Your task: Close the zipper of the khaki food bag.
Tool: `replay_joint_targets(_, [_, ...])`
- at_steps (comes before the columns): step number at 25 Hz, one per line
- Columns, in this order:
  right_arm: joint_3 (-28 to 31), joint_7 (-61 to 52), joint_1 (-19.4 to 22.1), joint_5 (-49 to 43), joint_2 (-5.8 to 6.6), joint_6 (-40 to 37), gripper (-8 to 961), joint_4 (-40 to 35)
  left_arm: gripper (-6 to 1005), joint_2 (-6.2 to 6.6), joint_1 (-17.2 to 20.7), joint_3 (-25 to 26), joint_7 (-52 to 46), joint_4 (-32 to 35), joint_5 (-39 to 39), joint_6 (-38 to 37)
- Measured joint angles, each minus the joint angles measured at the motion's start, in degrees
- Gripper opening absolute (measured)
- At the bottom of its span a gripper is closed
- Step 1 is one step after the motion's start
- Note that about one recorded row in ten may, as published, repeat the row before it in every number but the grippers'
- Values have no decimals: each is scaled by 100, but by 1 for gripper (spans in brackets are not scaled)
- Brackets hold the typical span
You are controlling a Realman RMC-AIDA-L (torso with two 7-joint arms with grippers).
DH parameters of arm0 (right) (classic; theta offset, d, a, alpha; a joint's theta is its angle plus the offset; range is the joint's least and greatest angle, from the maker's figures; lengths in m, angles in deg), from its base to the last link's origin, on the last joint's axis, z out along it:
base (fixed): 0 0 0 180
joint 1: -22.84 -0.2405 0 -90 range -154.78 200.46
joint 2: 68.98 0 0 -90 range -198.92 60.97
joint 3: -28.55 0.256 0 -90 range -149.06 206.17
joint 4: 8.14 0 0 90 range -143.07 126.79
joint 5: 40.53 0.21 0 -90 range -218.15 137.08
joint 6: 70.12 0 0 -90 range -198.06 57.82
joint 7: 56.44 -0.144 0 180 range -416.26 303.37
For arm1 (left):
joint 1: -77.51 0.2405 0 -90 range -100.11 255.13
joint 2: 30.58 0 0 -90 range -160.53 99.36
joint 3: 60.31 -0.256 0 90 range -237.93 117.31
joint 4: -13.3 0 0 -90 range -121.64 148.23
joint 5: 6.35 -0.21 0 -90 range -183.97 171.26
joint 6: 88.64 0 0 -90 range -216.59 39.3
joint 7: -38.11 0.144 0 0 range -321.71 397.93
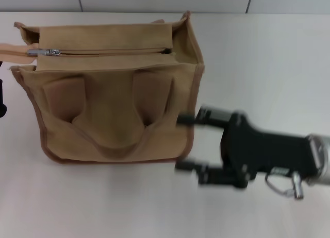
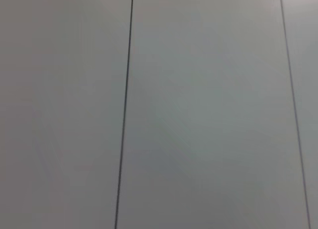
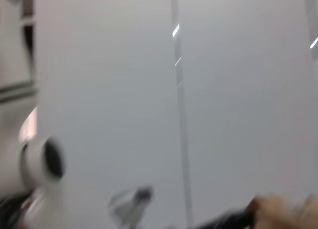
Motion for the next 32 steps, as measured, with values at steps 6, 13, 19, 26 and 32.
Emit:
replay_joint_targets(6, [-70, -303, -166, 1338, -5, -15, 734, 22, 23, -7, -126, -65, -49, -78, 0, -175])
replay_joint_targets(13, [-126, -157, -707, 1679, -31, 654, 732, -97, 24, -7, -174, -65, -53, -156, 0, -297])
replay_joint_targets(19, [-648, 263, -1044, 1697, -31, 1534, 732, -444, 25, -1, -275, -65, -276, -175, 0, -753])
replay_joint_targets(26, [-1559, 955, -1053, 2040, -28, 2904, 732, -1137, 27, 17, -491, -66, -936, -107, -1, -864])
replay_joint_targets(32, [-2525, 1719, -992, 2120, -28, 4245, 732, -1746, 28, 5, -604, -73, -943, -143, -8, -853])
